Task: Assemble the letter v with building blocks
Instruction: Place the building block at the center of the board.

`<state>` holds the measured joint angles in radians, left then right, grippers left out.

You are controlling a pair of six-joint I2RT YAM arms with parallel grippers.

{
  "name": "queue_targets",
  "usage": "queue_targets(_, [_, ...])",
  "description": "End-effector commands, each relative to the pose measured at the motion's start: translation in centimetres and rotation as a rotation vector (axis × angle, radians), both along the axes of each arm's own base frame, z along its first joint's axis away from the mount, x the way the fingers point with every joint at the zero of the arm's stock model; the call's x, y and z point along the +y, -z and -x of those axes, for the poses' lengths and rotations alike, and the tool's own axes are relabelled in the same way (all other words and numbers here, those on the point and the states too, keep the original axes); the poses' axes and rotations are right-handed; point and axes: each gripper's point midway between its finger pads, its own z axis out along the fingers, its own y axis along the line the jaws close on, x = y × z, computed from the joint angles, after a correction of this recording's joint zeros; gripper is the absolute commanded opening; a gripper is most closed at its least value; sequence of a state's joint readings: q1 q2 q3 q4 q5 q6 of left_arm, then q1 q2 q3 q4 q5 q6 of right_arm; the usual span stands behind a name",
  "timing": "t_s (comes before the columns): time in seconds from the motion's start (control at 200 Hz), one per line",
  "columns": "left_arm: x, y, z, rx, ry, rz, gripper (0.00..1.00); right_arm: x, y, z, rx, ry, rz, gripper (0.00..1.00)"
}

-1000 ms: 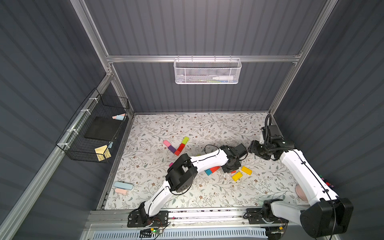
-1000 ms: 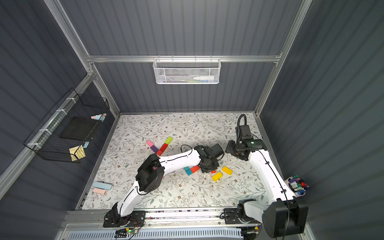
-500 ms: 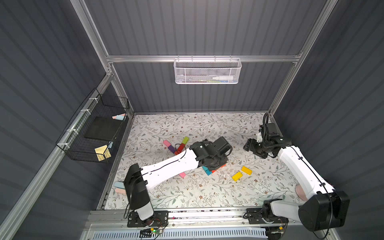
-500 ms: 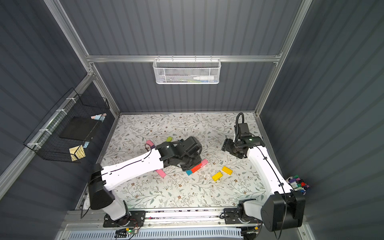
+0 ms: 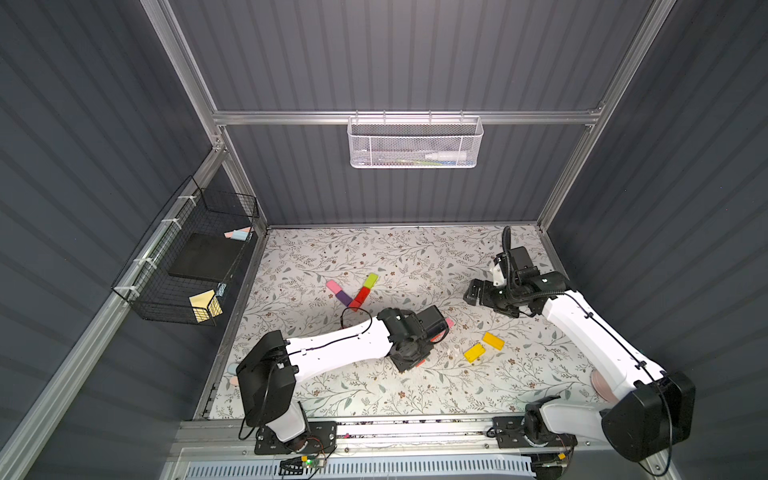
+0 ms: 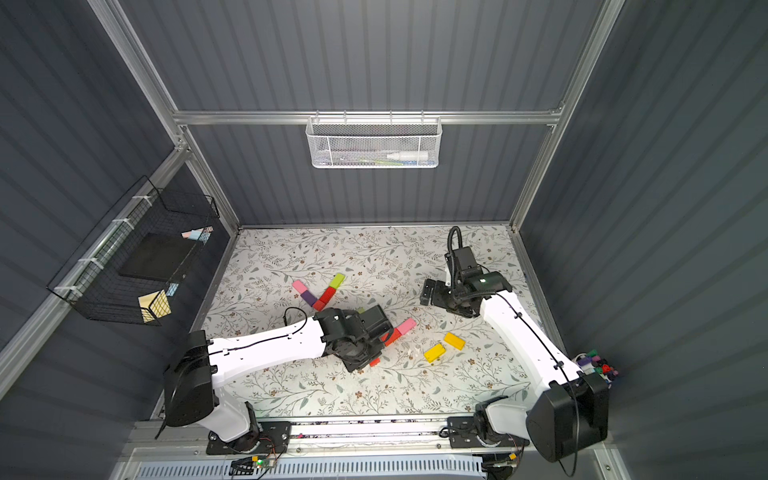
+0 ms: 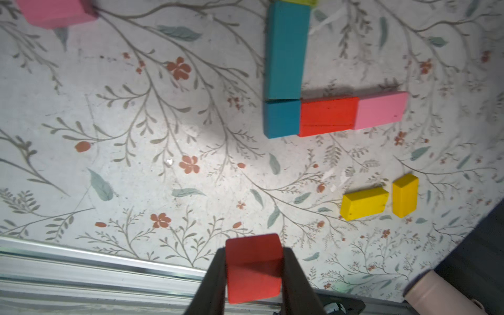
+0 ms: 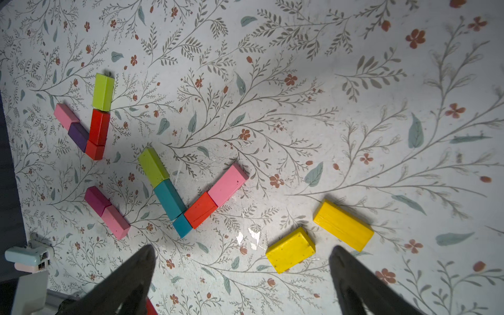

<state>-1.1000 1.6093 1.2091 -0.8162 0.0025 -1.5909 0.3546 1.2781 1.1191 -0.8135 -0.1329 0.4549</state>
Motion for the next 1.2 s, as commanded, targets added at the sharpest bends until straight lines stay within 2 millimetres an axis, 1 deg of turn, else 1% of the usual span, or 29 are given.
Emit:
queue_targets(0.0, [2.1, -0.6, 1.8, 0.05, -0.099, 0.04, 0.0, -0.1, -0.5, 0.0, -0.024, 0.026, 0.0, 0.99])
queue_targets(0.1, [3.4, -0.5, 2.7, 0.074, -0.159, 0.077, 0.0, 0.1, 0.1, 0.0, -0.014, 0.018, 0.001, 0.99])
queue_targets(0.18, [3.8, -0.2, 3.1, 0.096, -0.219, 0.096, 0.0, 0.2, 0.3, 0.0, -0.008, 0.012, 0.008, 0.99])
queue_targets(0.265, [4.3, -0.2, 1.9, 0.052, -0.244, 0.078, 0.0, 0.3, 0.5, 0.0, -0.005, 0.011, 0.009, 0.99])
queue_targets(0.42, [4.9, 1.1, 0.9, 0.062, -0.235, 0.01, 0.0, 0.2, 0.5, -0.1, -0.005, 0.014, 0.017, 0.99])
queue_targets(0.55, [6.7, 2.3, -0.7, 0.054, -0.266, -0.048, 0.0, 0.3, 0.8, -0.2, 0.002, 0.011, 0.02, 0.99])
queue_targets(0.63, [7.4, 3.0, -1.5, 0.049, -0.272, -0.055, 0.0, 0.3, 1.0, -0.2, 0.012, 0.007, 0.023, 0.99])
queue_targets(0.715, [7.5, 3.7, -1.6, 0.062, -0.273, -0.058, 0.0, 0.3, 1.3, 0.0, 0.021, 0.002, 0.031, 0.99])
queue_targets(0.82, [8.0, 5.1, -0.9, 0.097, -0.254, -0.104, 0.0, 0.2, 1.5, 0.2, 0.028, 0.0, 0.041, 0.99])
queue_targets(0.885, [8.5, 6.3, -0.1, 0.135, -0.244, -0.136, 0.0, 0.3, 1.6, 0.2, 0.031, 0.0, 0.043, 0.99])
queue_targets(0.985, [8.4, 7.3, -0.1, 0.141, -0.229, -0.141, 0.0, 0.6, 1.8, 0.2, 0.036, -0.006, 0.045, 0.99])
queue_targets(1.046, [8.6, 7.5, -0.2, 0.134, -0.235, -0.144, 0.0, 0.9, 1.9, 0.3, 0.039, -0.016, 0.049, 0.99])
queue_targets(1.191, [9.0, 7.2, -1.5, 0.082, -0.26, -0.125, 0.0, 1.5, 2.2, 0.3, 0.044, -0.033, 0.062, 0.99])
